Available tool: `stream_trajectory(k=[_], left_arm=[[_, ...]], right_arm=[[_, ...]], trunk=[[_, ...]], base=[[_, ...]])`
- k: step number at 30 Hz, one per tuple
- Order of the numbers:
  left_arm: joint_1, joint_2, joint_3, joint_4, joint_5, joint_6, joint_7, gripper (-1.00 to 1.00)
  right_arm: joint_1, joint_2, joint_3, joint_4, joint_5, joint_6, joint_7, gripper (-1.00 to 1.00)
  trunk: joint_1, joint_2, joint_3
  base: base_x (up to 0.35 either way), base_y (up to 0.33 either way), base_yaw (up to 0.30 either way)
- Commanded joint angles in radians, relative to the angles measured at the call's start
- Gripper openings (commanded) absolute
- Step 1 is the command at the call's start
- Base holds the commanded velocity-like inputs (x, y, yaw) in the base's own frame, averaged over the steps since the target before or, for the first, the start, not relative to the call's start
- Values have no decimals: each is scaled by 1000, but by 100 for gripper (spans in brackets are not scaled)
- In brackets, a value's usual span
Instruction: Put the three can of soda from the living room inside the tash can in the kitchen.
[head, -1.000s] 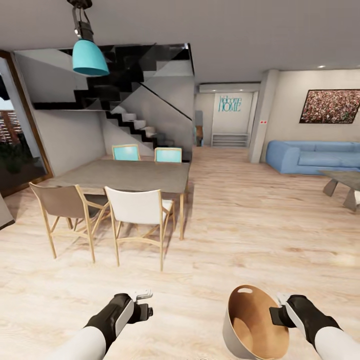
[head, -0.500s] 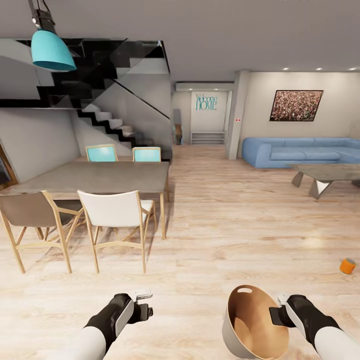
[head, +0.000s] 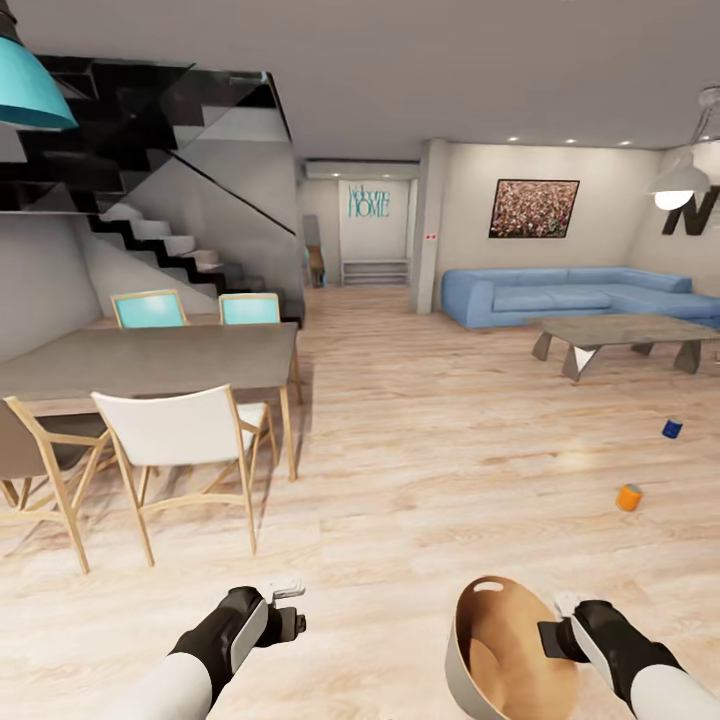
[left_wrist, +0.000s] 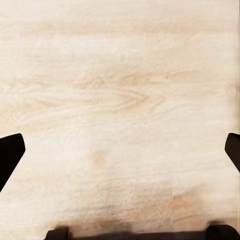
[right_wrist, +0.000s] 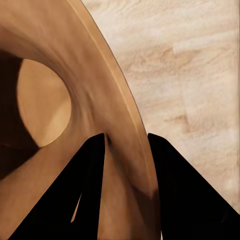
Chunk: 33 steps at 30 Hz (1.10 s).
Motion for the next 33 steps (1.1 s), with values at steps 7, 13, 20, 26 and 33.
stream_trajectory(k=[7,13,20,26,33], left_arm=[[0,1,0,-3,1,-1,-2,100],[0,3,0,-9,3,-2,-11,100],[0,4,0,-11,3,-3,-14,100],[0,5,-2,-11,3,-3,-14,100],[0,5,-2,-11,2,-4,-14,100]], right_arm=[[1,7,0,-5,-12,8,3,-100],[1,8,1,-6,-12,8,2,-100],[1,8,1,-6,-13,8,3,-100],[1,8,2,-6,-13,8,3,-100],[1,8,3,-6,-14,9,4,-100]], trunk=[[0,0,-4],[0,0,-5],[0,0,-5],[0,0,-5],[0,0,-5]], base=[[0,0,-216],[0,0,-28],[6,0,-4],[157,24,-1],[300,18,-1]])
